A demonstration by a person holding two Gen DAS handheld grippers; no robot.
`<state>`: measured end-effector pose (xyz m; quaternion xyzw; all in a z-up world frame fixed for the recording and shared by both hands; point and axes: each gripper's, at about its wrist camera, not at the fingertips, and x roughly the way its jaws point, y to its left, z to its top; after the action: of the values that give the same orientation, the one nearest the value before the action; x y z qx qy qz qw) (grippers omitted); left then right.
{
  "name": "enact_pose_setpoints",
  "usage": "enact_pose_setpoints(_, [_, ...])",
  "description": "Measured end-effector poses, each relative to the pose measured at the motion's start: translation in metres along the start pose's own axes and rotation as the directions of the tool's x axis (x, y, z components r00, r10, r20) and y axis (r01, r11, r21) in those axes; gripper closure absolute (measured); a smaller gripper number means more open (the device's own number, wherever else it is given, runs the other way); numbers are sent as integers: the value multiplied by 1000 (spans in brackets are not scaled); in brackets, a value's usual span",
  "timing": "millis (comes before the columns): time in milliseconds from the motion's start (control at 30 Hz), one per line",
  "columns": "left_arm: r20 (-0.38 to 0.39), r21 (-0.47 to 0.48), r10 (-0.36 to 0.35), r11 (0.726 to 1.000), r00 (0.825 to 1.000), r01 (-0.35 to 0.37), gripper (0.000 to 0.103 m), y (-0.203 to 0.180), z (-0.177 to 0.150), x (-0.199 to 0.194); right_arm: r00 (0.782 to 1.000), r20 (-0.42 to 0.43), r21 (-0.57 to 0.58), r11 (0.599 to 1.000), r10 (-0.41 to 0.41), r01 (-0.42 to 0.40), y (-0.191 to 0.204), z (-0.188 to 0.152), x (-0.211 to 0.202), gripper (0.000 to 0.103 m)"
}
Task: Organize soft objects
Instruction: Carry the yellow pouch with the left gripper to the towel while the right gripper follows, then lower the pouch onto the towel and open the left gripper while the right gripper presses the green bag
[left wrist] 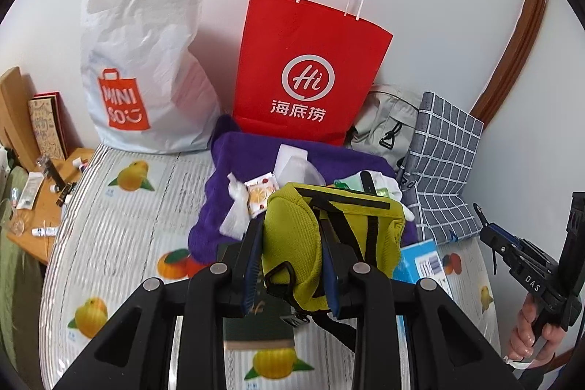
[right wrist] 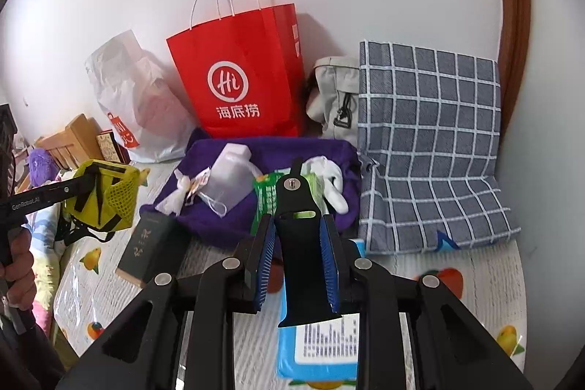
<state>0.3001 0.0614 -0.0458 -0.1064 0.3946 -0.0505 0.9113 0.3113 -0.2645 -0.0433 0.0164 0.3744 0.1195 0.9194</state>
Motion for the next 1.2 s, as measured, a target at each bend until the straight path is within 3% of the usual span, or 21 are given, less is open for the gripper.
enact_pose_setpoints(633, [-50,-1,-4,1000,999,4,75,-3,44,80,998,6,-30,997,65,-65,15,43,73,78])
enact_pose_setpoints(800, [-65,-15,-6,1000,998,5,75,4,52,100,997,-13,-27,996,82,-83,18,54,98,77])
enact_pose_setpoints(967, [-102,-33,-53,998,993,50,75,6,56,124,994,-40,-34,994,100,-101,22,57,120,77])
enact_pose_setpoints(1200, [-150,-11,-23,1000,988,21,75,3,54,148,991,-84,-50,992,108,-112,25,52,150,77])
